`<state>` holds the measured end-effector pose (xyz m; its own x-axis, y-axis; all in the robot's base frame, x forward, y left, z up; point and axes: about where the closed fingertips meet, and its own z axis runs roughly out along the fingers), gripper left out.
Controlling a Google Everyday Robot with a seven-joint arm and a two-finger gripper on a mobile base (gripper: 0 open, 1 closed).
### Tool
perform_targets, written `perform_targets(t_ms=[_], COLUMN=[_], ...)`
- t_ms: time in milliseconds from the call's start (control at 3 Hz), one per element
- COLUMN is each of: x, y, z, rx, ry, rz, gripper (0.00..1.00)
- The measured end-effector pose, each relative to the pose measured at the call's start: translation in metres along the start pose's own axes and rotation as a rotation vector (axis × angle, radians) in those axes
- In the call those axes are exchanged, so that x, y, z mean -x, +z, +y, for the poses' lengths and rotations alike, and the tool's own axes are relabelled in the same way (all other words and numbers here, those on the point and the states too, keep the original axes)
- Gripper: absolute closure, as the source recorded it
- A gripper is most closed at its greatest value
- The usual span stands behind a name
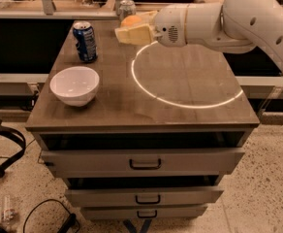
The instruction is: Place orange into white bowl
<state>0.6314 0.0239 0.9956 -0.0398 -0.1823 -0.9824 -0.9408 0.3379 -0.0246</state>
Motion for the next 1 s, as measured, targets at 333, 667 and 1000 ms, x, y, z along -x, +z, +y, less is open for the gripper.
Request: perform_targets(t_ms=[333, 667, 1000], x=[0.0, -0.001, 0.003], y=[0.0, 0.01, 0.025], z=[0.0, 0.014, 0.043], rx=[0.0, -0.002, 0.014], ry=[0.0, -0.013, -0.045], rz=[0.0, 0.015, 0.005], gripper=[1.0, 1.0, 1.0])
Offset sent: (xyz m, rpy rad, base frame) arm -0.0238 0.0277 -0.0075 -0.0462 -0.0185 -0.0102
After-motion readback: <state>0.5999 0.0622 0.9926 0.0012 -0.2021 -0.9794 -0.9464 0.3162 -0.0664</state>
